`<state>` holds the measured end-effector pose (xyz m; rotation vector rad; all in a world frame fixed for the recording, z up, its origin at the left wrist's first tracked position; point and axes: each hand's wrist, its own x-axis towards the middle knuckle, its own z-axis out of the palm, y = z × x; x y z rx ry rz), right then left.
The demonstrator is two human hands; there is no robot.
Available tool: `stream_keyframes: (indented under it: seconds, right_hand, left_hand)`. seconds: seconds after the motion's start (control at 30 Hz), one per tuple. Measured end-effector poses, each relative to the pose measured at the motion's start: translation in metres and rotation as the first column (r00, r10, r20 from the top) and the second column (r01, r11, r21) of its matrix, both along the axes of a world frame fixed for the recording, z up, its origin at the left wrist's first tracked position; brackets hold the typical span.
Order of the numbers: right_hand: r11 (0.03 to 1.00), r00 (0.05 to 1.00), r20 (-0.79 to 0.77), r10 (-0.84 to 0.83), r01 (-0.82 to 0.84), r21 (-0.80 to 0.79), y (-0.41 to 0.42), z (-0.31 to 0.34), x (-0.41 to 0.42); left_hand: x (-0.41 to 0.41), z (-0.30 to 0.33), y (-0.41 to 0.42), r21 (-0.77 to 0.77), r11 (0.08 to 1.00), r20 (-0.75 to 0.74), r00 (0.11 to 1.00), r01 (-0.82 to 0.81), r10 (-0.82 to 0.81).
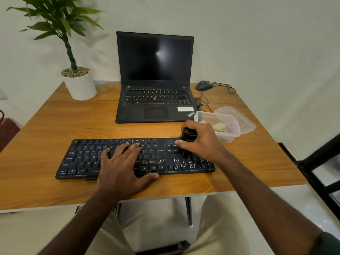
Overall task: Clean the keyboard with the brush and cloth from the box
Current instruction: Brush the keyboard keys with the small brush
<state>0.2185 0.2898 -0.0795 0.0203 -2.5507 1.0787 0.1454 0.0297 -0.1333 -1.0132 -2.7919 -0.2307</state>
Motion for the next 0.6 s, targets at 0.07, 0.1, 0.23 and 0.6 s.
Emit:
stream_keyframes:
  seconds: [0.07,0.1,0.23,0.6]
  right_hand:
    - [1.000,1.000,0.011,-0.002,0.002,0.016,0.007,-0.002,0.005]
    - [1.000,1.000,0.020,-0.011,0.011,0.017,0.012,-0.003,0.010]
    - [0.998,0.999,0.029,-0.046,0.044,0.054,0.031,-0.002,0.025]
    - [0.979,0.981,0.103,-0.165,0.151,0.136,0.069,-0.001,0.054]
  left_hand:
    - [-0.001,0.000,-0.001,-0.001,1.000,0.003,1.000,0.005,-0.005]
    - [-0.001,-0.001,-0.001,-0.003,1.000,0.003,1.000,0.008,-0.008]
    - [-0.002,-0.002,-0.001,-0.004,1.000,0.006,1.000,0.012,-0.012]
    - [-0.002,0.000,0.000,-0.006,1.000,-0.005,1.000,0.010,-0.010]
